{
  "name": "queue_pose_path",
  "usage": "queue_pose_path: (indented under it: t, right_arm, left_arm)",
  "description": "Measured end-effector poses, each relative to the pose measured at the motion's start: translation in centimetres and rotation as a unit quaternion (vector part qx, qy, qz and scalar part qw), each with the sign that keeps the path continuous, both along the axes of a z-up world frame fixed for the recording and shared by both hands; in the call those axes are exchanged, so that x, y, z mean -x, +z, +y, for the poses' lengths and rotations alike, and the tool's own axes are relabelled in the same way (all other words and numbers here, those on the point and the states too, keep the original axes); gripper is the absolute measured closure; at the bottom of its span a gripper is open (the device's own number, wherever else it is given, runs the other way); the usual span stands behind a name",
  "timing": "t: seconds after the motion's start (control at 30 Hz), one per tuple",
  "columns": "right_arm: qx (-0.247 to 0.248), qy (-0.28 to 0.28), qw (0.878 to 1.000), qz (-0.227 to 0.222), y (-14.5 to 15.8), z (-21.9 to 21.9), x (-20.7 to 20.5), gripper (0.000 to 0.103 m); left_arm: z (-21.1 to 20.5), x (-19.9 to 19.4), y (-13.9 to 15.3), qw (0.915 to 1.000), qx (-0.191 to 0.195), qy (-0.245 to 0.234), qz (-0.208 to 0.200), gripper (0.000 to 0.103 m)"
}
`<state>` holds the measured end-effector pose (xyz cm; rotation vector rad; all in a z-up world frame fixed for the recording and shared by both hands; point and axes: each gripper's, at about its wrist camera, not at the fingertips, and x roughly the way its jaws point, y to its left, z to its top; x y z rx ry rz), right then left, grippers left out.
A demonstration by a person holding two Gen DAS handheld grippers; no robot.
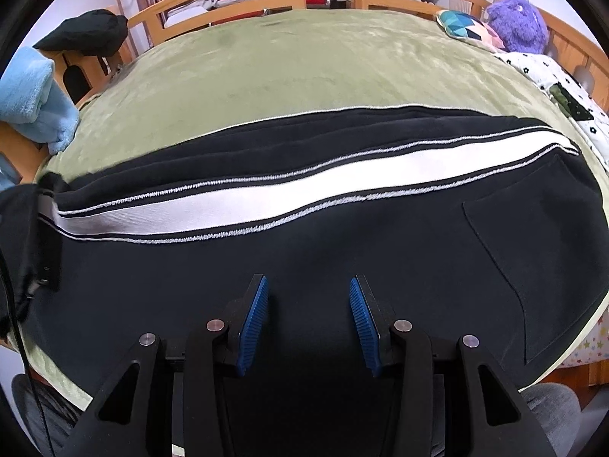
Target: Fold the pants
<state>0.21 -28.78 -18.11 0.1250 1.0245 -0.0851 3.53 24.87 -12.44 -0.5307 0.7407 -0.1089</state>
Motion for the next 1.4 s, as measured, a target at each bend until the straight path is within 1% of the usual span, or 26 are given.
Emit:
queue_pose_path:
  t: [0.03,0.1,0.13,0.17,0.2,0.23,0.33,0.37,0.4,0.47,0.53,0.63,0.7,0.73,0.87,0.97,1.03,1.13,1.17,1.2,1.23,1.27,1.3,1.33,1.37,1.4]
  right_arm:
    - [-0.001,-0.002,1.0,-0.001,0.0,-0.2,0.1,0.059]
    - [-0.007,-0.007,1.0,-0.003,0.0,-0.7,0.3,0.059]
    - [-0.01,-0.008,1.0,-0.004,0.0,-1.0,0.4,0.059]
    - [-0.012,-0.008,1.0,-0.005,0.0,-1.1,0.5,0.059]
    - [-0.012,-0.007,1.0,-0.006,0.0,-1.2,0.6,0.059]
    - [-0.012,-0.006,1.0,-0.006,0.1,-1.3,0.6,0.059]
    - [-0.01,0.007,1.0,-0.017,1.0,-1.3,0.2,0.059]
    - [-0.007,0.017,0.999,-0.027,1.7,-1.1,-0.3,0.059]
    - [-0.003,0.027,0.999,-0.036,2.2,-0.8,-0.9,0.058]
    - [0.001,0.05,0.997,-0.06,3.4,-0.1,-2.6,0.052]
    - [-0.001,0.077,0.994,-0.077,4.0,0.9,-4.4,0.041]
    - [0.004,0.123,0.988,-0.092,4.1,3.4,-8.3,0.039]
    - [0.006,0.147,0.986,-0.083,3.1,4.8,-11.2,0.039]
    - [0.001,0.165,0.984,-0.067,2.2,5.6,-12.9,0.039]
    - [-0.005,0.213,0.976,-0.037,-0.1,7.3,-16.6,0.039]
    - [-0.015,0.276,0.961,-0.002,-1.9,8.7,-18.1,0.038]
    - [-0.002,0.295,0.955,0.018,-3.0,9.3,-18.7,0.037]
    - [-0.002,0.318,0.948,0.031,-4.1,10.2,-18.8,0.034]
    - [0.002,0.321,0.947,0.031,-4.4,10.3,-18.8,0.037]
    - [0.009,0.324,0.946,0.023,-4.5,10.5,-18.5,0.055]
    - [0.016,0.327,0.945,0.013,-4.4,10.8,-18.2,0.092]
    - [0.023,0.327,0.945,0.006,-4.2,10.9,-18.0,0.093]
    - [0.022,0.325,0.945,0.003,-4.0,10.8,-18.0,0.096]
    - [0.017,0.318,0.948,-0.003,-3.6,10.7,-18.0,0.097]
    - [-0.001,0.302,0.953,-0.02,-2.7,10.1,-17.8,0.097]
    - [-0.018,0.291,0.956,-0.032,-1.7,9.6,-17.8,0.097]
  left_arm:
    - [0.0,0.2,0.0,1.0,-0.001,0.003,0.004,0.088]
    - [0.1,-0.3,-1.2,0.9986,-0.007,0.03,0.043,0.081]
    - [-0.1,-0.8,-2.2,0.9957,-0.026,0.042,0.078,0.07]
    - [-0.5,-1.4,-3.3,0.9881,-0.068,0.056,0.126,0.063]
    - [-0.8,-1.6,-3.9,0.9836,-0.088,0.061,0.145,0.062]
    - [-1.0,-1.5,-4.2,0.9818,-0.097,0.064,0.15,0.061]
    - [-1.0,-1.0,-4.5,0.9834,-0.093,0.069,0.139,0.045]
    - [-0.9,-1.0,-4.5,0.9838,-0.09,0.068,0.139,0.042]
    - [-0.9,-1.0,-4.6,0.9836,-0.089,0.069,0.141,0.042]
    - [-0.6,-1.2,-4.7,0.9823,-0.093,0.073,0.145,0.042]
    - [-0.2,-1.3,-5.2,0.9811,-0.094,0.075,0.151,0.041]
    - [1.0,-1.6,-6.3,0.9804,-0.08,0.078,0.162,0.038]
    - [1.5,-1.4,-6.7,0.9824,-0.062,0.076,0.159,0.038]
    - [1.7,-1.2,-6.9,0.9832,-0.055,0.072,0.158,0.037]
    - [2.5,-0.7,-7.3,0.9858,-0.03,0.059,0.154,0.037]
    - [2.7,-0.4,-7.6,0.9876,-0.016,0.054,0.146,0.035]
    - [2.6,-0.5,-7.8,0.9895,-0.018,0.044,0.137,0.033]
    - [2.3,-1.3,-8.3,0.9908,-0.021,0.04,0.128,0.032]
    - [2.3,-1.8,-8.6,0.9908,-0.022,0.044,0.126,0.032]
    - [2.2,-2.3,-8.9,0.9913,-0.018,0.046,0.122,0.032]
    - [2.1,-2.8,-9.2,0.992,-0.007,0.047,0.117,0.035]
    - [2.0,-3.3,-9.4,0.9922,0.002,0.044,0.116,0.059]
    - [1.6,-4.0,-9.7,0.9919,0.016,0.026,0.124,0.078]
    - [1.2,-4.7,-9.7,0.9908,0.03,0.003,0.132,0.087]
    - [0.8,-5.1,-9.2,0.991,0.029,0.0,0.131,0.087]
    - [0.5,-5.3,-8.1,0.9929,0.018,0.002,0.118,0.088]
